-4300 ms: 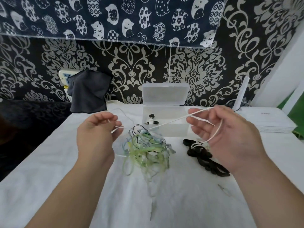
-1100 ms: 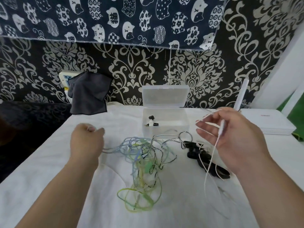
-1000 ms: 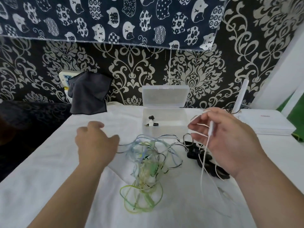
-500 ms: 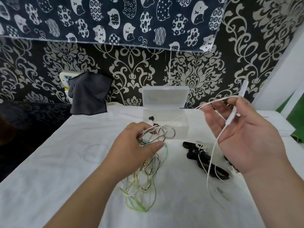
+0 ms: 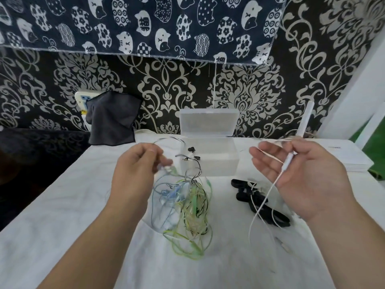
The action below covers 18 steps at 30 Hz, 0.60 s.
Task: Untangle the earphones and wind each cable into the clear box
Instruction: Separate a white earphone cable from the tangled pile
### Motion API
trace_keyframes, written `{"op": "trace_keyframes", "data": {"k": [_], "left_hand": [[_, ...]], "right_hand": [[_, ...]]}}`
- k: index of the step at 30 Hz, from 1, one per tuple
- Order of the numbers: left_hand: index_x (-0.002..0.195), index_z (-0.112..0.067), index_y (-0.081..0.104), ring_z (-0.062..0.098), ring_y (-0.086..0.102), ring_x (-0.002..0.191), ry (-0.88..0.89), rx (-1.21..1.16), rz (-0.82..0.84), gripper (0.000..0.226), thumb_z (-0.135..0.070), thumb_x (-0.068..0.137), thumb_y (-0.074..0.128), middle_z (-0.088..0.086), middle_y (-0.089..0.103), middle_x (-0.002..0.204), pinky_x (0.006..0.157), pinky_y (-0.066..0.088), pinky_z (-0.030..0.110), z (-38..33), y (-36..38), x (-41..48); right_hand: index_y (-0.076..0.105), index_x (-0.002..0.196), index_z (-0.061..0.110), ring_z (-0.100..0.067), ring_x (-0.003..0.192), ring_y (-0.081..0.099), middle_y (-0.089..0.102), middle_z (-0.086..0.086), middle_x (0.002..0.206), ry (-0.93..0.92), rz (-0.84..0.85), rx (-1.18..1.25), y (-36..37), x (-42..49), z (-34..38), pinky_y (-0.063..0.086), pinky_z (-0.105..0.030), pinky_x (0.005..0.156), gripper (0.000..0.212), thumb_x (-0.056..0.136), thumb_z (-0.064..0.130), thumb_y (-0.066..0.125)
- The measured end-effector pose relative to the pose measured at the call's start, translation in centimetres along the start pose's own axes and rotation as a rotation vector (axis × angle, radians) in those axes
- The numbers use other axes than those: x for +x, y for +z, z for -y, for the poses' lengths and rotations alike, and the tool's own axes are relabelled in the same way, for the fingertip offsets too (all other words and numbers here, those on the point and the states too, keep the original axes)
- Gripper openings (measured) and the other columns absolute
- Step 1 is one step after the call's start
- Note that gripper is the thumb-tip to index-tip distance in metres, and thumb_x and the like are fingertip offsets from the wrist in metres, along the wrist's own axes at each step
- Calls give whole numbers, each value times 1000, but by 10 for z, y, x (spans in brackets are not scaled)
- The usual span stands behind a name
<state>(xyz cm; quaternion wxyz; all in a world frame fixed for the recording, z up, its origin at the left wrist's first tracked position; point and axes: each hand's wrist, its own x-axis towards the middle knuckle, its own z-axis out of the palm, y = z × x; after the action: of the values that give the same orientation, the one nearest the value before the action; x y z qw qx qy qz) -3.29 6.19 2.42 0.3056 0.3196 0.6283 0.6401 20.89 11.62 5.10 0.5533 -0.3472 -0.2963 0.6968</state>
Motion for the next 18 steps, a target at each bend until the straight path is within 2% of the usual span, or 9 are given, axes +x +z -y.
{"op": "trace_keyframes", "data": {"k": [3, 5, 8, 10, 13, 14, 15, 16, 18], "left_hand": [[82, -12, 56, 16, 65, 50, -213, -157, -141, 25, -6, 100, 40, 4, 42, 63, 64, 54, 33, 2, -3, 6], [86, -12, 58, 20, 61, 55, -344, -182, -228, 22, -5, 99, 43, 5, 44, 66, 60, 51, 31, 10, -10, 12], [101, -12, 66, 20, 47, 59, -424, -80, -301, 20, -4, 97, 48, 7, 47, 70, 58, 41, 28, 21, -22, 23], [110, -12, 69, 23, 51, 68, -333, 176, -242, 27, -4, 96, 47, 7, 58, 81, 61, 42, 28, 32, -27, 32], [117, -19, 68, 33, 58, 103, -39, 762, -185, 30, -16, 91, 54, 10, 62, 119, 88, 49, 37, 37, -24, 28], [119, -21, 66, 31, 57, 106, 108, 786, -189, 31, -17, 90, 58, 9, 59, 122, 92, 47, 33, 34, -19, 22], [119, -22, 66, 25, 58, 104, 256, 727, -152, 30, -17, 91, 60, 4, 58, 121, 90, 44, 21, 29, -13, 16], [116, -23, 66, 15, 59, 101, 368, 618, -50, 26, -16, 92, 61, -4, 60, 116, 83, 42, 10, 22, -7, 7], [110, -28, 70, 1, 61, 96, 431, 455, 263, 20, -19, 94, 62, -16, 66, 107, 79, 43, 7, 8, 8, -11]], "right_hand": [[43, 65, 17, -30, 90, 75, 72, -11, 82, -4, 10, 139, 3, -3, 4, 62, -38, 72, 22, 87, 18, 45], [43, 66, 18, -27, 90, 75, 72, -8, 83, -35, -16, 231, 1, -3, 10, 62, -36, 70, 22, 88, 17, 45], [45, 67, 18, -24, 92, 75, 73, -6, 85, -81, -23, 293, -2, -5, 15, 61, -34, 68, 10, 75, 18, 50], [45, 66, 18, -24, 92, 75, 74, -6, 88, -72, 24, 273, 0, -7, 14, 61, -34, 69, 12, 77, 20, 49], [44, 63, 18, -29, 94, 74, 75, -12, 94, -31, 178, 172, 8, -12, 10, 61, -37, 74, 19, 82, 21, 45], [43, 62, 17, -32, 96, 73, 75, -14, 97, -18, 233, 134, 12, -14, 7, 61, -39, 77, 20, 82, 21, 43], [43, 61, 17, -35, 99, 72, 74, -17, 100, -7, 281, 108, 15, -15, 4, 61, -41, 79, 21, 81, 21, 42], [43, 59, 17, -37, 103, 71, 74, -19, 103, 6, 330, 92, 17, -16, 1, 60, -43, 84, 22, 81, 21, 41], [44, 59, 16, -41, 113, 66, 72, -23, 110, 51, 449, 76, 17, -15, -4, 53, -48, 95, 21, 80, 19, 42]]}}
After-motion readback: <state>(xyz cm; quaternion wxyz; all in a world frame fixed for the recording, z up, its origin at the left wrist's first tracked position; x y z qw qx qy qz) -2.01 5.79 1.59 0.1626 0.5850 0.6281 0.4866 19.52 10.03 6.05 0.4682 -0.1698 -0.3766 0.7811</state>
